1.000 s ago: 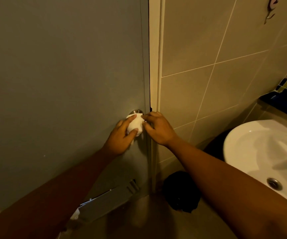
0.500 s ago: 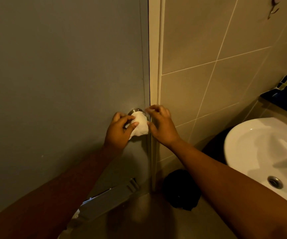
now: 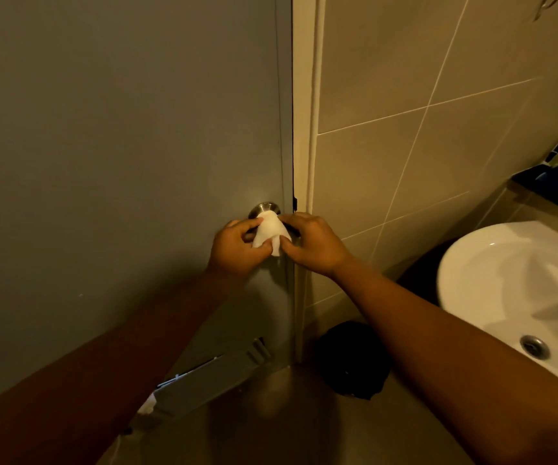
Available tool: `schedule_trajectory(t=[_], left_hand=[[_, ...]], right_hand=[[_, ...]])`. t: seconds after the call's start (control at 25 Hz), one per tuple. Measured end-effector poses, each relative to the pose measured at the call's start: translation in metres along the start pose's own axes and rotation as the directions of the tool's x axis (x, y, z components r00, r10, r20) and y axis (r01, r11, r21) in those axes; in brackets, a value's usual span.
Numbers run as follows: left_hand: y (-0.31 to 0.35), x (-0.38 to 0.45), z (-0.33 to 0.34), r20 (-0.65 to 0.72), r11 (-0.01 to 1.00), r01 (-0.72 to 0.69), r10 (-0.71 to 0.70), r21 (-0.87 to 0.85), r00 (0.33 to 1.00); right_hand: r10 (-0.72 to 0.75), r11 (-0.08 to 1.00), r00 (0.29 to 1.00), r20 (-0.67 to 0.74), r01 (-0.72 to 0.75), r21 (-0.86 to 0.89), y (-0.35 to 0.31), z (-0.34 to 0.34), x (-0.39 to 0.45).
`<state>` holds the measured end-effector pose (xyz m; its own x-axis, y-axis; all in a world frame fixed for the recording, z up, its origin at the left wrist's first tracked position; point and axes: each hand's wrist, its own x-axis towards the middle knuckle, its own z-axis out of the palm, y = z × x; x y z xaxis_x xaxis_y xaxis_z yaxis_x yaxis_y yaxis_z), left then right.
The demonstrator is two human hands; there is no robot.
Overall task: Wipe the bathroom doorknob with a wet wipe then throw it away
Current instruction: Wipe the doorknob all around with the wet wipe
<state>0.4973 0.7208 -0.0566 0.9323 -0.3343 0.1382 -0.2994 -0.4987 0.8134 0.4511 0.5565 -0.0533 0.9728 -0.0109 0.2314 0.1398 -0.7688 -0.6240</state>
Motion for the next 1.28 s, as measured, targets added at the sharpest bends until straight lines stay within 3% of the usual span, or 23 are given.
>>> schedule_trajectory(t=[0.04, 0.08, 0.2, 0.32, 0.4, 0.48, 0.56, 0.64, 0.76, 0.84, 0.96, 1.12, 1.28], left_hand=[[0.000, -0.003, 0.004, -0.029, 0.994, 0.058, -0.061, -0.096, 0.998], [-0.001, -0.004, 0.006, -0.054, 0.995, 0.055, -0.060, -0.087, 0.997], [0.003, 0.001, 0.000, -0.019, 0.957, -0.154, 0.164, 0.244, 0.986], [0.011, 0.001, -0.001, 0.014, 0.910, -0.184, 0.193, 0.372, 0.981], [0.008, -0.001, 0.004, -0.045, 0.942, -0.125, 0.146, 0.311, 0.988], [0.002, -0.007, 0.007, -0.091, 0.988, -0.053, 0.066, 0.145, 0.994], [-0.002, -0.009, 0.008, -0.123, 0.994, -0.069, 0.080, 0.088, 0.989], [0.003, -0.011, 0.007, -0.129, 0.975, -0.162, 0.182, 0.150, 0.975], [0.016, -0.012, 0.006, -0.062, 0.939, -0.257, 0.277, 0.229, 0.959], [0.019, -0.013, 0.006, -0.050, 0.940, -0.241, 0.260, 0.240, 0.964], [0.019, -0.018, 0.009, -0.116, 0.959, -0.175, 0.205, 0.223, 0.972], [0.003, -0.034, 0.020, -0.103, 0.967, -0.086, 0.114, 0.242, 0.988], [0.003, -0.043, 0.042, -0.117, 0.996, 0.048, -0.040, 0.069, 0.992]], right_hand=[[-0.012, 0.998, 0.999, 0.033, 0.014, -0.055, 0.000, -0.005, 0.003], [-0.009, 0.998, 0.999, 0.050, 0.013, -0.069, 0.000, -0.008, 0.004], [0.057, 0.996, 0.998, 0.023, -0.058, 0.062, 0.001, -0.001, -0.003], [0.136, 0.969, 0.991, 0.008, -0.135, 0.206, -0.001, 0.009, -0.010], [0.121, 0.978, 0.993, 0.004, -0.120, 0.168, 0.000, 0.004, -0.004], [0.030, 0.999, 0.999, 0.013, -0.030, 0.032, 0.001, -0.003, 0.003], [-0.017, 0.997, 1.000, 0.016, 0.018, -0.072, 0.000, -0.004, 0.005], [0.030, 1.000, 0.999, -0.012, -0.030, -0.005, 0.001, 0.002, 0.000], [0.239, 0.942, 0.971, -0.029, -0.224, 0.251, 0.005, 0.017, -0.011], [0.338, 0.895, 0.941, -0.015, -0.317, 0.315, 0.009, 0.019, -0.014], [0.367, 0.871, 0.930, 0.023, -0.352, 0.343, 0.005, 0.011, -0.018], [0.346, 0.900, 0.929, 0.129, -0.367, 0.235, 0.010, -0.002, -0.029], [0.383, 0.888, 0.909, 0.164, -0.411, 0.207, 0.030, -0.008, -0.045]])
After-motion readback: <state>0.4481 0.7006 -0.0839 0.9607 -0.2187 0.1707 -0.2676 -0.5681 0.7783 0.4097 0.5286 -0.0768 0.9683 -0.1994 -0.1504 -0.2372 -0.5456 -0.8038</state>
